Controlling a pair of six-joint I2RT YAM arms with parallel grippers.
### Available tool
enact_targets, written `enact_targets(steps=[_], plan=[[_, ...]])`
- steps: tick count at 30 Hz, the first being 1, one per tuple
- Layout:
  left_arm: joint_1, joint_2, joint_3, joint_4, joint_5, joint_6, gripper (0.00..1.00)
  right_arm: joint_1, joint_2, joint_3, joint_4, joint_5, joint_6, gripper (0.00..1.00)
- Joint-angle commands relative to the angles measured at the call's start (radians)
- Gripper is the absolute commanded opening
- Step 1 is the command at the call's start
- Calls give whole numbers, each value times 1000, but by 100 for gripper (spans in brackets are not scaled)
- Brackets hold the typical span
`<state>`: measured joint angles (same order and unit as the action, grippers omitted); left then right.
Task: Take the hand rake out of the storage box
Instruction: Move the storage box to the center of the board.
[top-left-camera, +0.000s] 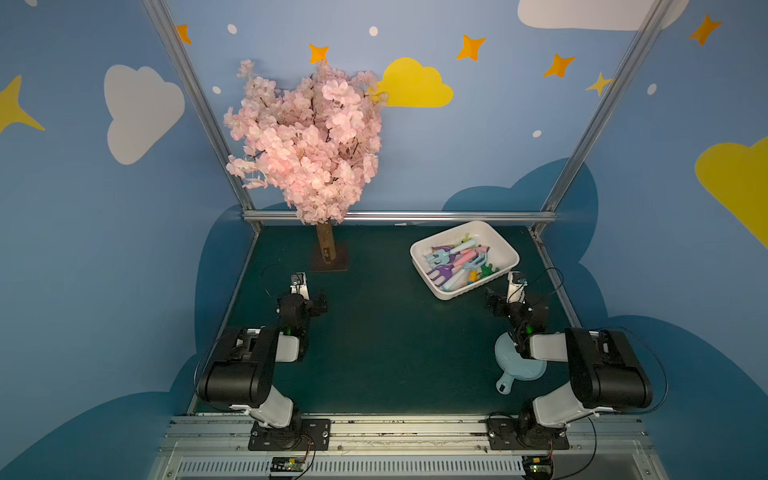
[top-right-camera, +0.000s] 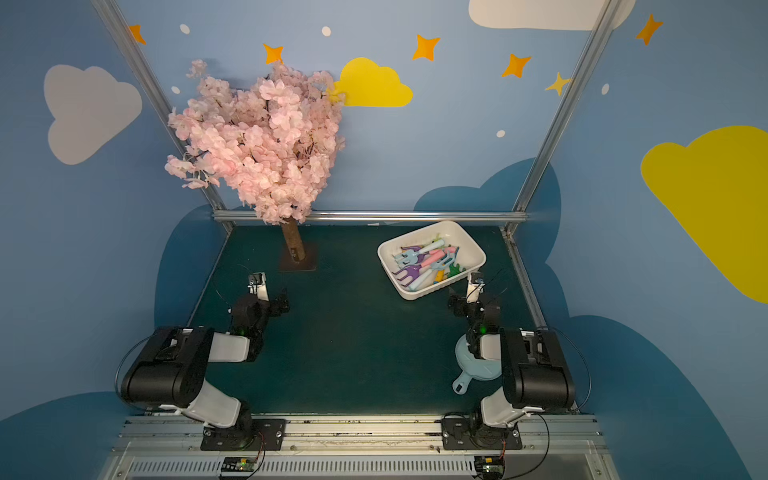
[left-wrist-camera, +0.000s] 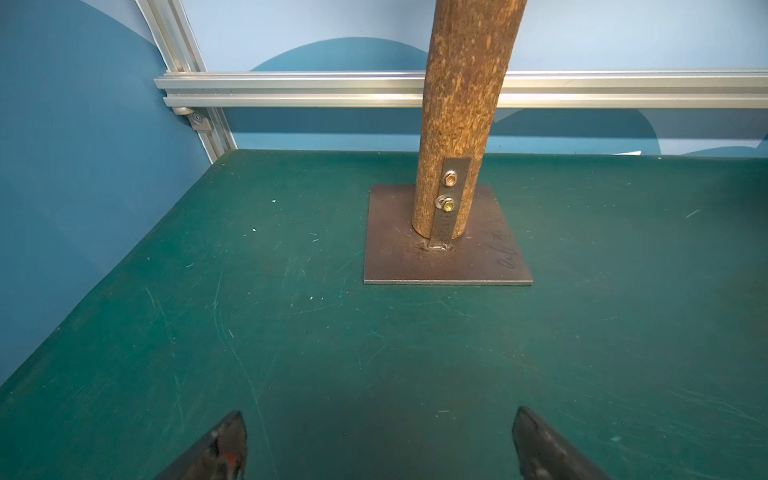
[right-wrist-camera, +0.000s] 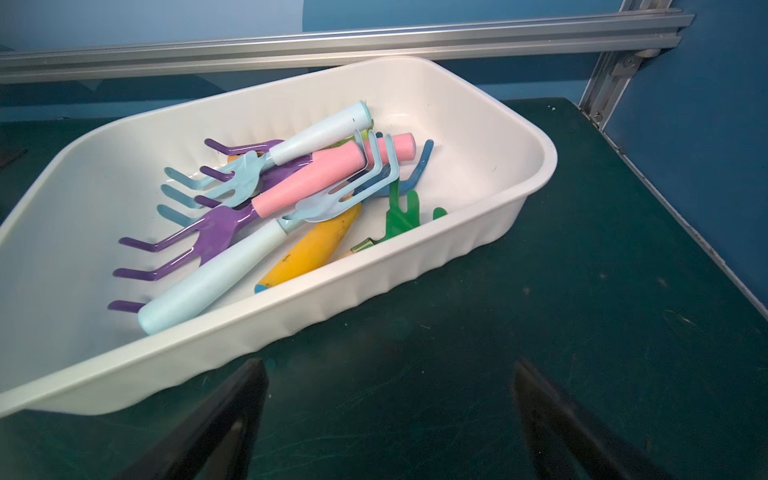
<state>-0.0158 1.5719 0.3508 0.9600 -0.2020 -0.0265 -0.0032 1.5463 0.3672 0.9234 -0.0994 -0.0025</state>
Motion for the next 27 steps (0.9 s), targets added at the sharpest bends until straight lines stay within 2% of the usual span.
enact_targets(steps=[1, 22, 27], plan=[[0, 2, 13, -13, 6, -4, 100, -2, 11, 3, 16, -14, -5, 96], [-2, 1, 11, -11, 4, -2, 100, -2, 11, 3, 16, -14, -6, 96], [-30, -35, 10, -28, -60, 18, 100, 5, 4, -6, 27, 6, -7, 96]])
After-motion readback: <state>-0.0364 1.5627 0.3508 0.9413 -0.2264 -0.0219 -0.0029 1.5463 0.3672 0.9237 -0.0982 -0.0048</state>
